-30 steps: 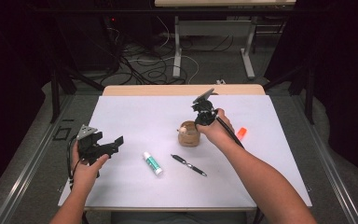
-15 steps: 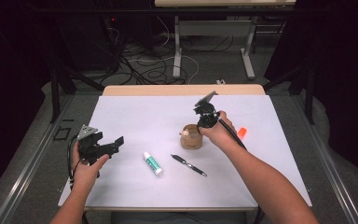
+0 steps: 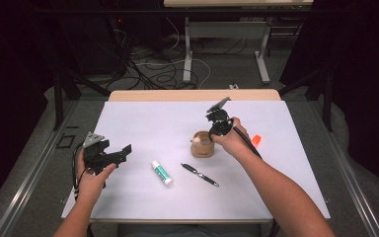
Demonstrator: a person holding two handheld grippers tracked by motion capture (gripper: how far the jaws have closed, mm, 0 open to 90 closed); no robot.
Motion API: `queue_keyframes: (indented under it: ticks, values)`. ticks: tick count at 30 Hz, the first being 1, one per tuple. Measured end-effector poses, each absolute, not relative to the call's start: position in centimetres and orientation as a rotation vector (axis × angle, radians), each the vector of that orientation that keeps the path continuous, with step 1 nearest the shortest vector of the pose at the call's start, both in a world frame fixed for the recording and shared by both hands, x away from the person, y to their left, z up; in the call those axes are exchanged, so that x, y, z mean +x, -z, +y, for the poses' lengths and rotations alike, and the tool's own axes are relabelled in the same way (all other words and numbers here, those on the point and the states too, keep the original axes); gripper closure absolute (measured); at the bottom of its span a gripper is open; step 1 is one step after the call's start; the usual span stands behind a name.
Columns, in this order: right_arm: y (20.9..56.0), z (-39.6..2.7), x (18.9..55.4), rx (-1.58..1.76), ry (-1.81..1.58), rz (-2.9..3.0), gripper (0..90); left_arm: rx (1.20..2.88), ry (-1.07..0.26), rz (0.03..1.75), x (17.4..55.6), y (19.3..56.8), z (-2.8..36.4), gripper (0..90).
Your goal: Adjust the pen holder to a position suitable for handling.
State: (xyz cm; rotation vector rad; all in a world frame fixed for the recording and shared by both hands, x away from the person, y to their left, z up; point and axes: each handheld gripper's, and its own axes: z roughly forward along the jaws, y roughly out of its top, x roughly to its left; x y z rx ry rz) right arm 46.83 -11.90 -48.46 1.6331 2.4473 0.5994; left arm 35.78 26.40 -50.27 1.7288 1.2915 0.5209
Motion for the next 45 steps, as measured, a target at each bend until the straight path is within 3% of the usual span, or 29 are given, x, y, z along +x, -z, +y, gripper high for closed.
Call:
queue_keyframes:
  ticks: [10,16,20,34,45]
  values:
    - [48.8,-12.2,46.6,1.597,-0.697,2.438,80.9,1.728,-0.523,1.295,35.8,50.3,26.5,6.3]
    - [48.5,-13.4,46.2,1.697,-0.848,2.4,70.5,1.725,-0.52,1.299,35.7,50.2,26.6,6.3]
    - [48.0,-14.1,45.7,1.689,-0.906,2.365,68.6,1.725,-0.523,1.3,35.7,50.2,26.5,6.5]
    - [46.3,-16.3,44.0,1.647,-1.086,2.229,75.0,1.732,-0.525,1.3,35.7,50.2,26.6,6.5]
    - [47.3,-17.2,43.1,1.628,-1.037,2.212,81.8,1.728,-0.527,1.302,35.7,50.2,26.6,6.6]
